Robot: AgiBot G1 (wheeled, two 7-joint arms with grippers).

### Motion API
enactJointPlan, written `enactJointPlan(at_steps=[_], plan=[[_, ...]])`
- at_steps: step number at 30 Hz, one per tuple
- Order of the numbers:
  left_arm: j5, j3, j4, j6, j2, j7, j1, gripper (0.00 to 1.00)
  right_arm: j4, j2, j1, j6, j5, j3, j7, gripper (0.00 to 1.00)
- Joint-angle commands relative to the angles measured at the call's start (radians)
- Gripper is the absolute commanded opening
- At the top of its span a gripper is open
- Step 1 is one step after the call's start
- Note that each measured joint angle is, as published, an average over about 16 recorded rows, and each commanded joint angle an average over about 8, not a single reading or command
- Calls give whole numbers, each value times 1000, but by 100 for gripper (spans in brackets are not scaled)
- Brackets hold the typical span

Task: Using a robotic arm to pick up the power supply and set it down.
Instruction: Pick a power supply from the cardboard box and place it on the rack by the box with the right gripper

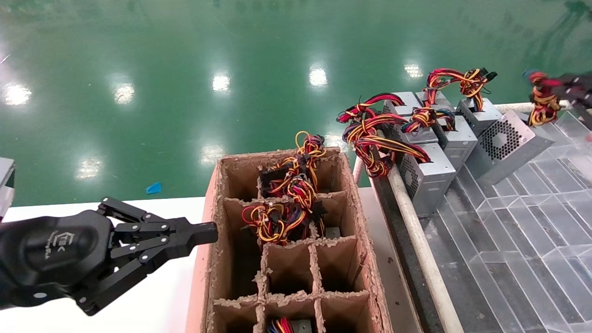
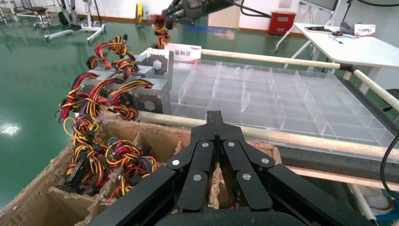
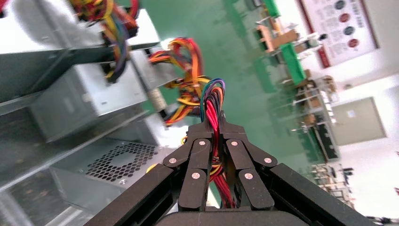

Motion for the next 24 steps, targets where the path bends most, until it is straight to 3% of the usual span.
enactJointPlan(at_steps=[1, 18, 19, 24], plan=[[0, 0, 0, 0, 0, 0, 0, 0, -14, -7, 7, -10, -12, -9, -15, 0], [0, 0, 0, 0, 0, 0, 0, 0, -104, -45, 61, -36, -37, -27, -69, 0], [0, 0, 0, 0, 0, 0, 0, 0, -108, -48, 63, -40, -41, -30, -69, 6], [0, 0, 0, 0, 0, 0, 0, 0, -122, -59, 77, -51, -55, -40, -77, 69]])
